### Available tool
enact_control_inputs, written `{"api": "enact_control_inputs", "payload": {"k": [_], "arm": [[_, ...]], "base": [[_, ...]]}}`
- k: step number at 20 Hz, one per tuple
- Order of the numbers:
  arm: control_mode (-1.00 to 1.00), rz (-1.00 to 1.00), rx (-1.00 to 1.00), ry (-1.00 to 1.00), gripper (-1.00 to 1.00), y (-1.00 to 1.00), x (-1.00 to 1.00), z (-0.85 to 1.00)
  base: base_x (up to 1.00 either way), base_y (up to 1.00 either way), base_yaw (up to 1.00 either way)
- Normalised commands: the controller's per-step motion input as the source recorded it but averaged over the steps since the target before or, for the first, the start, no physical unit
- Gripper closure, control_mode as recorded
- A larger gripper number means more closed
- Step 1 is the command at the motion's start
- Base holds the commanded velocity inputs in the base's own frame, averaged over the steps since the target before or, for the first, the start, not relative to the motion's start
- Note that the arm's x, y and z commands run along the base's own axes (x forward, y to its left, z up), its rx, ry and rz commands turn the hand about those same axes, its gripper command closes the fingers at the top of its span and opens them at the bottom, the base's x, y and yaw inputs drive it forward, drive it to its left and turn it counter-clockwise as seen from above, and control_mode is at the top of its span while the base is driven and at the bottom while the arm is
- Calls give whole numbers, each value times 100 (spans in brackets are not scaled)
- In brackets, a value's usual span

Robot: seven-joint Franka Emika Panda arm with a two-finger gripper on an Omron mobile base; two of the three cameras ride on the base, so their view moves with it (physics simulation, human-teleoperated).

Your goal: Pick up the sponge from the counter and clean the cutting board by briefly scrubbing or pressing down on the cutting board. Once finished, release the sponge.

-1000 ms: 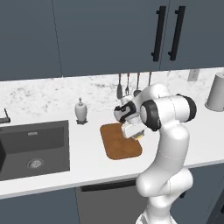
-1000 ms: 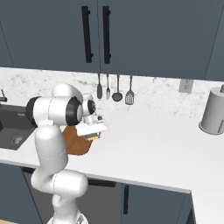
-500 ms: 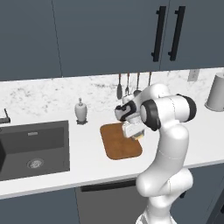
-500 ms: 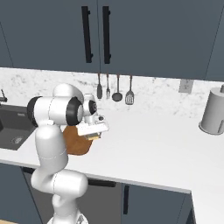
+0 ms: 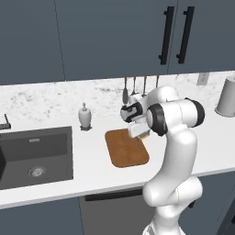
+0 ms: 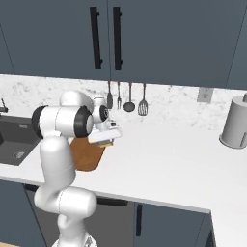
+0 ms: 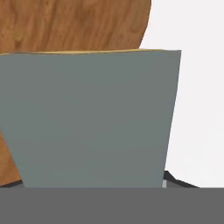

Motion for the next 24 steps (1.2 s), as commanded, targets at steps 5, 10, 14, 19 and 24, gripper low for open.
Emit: {"api": "enact_control_inputs", "payload": {"k": [5,10,14,19,24], "arm": [[-100,0,0,-4,100,0,36,-34],[-100,0,-6,0,100,7,4,-69],[-100,-1,-1,-7,100,39,14,-10],[-100,-1,0,-9,100,42,2,5],[-100,0,-1,-1,100,40,3,-14]], "base": [[0,0,0],[0,0,0],[0,0,0],[0,0,0],[0,0,0]]}}
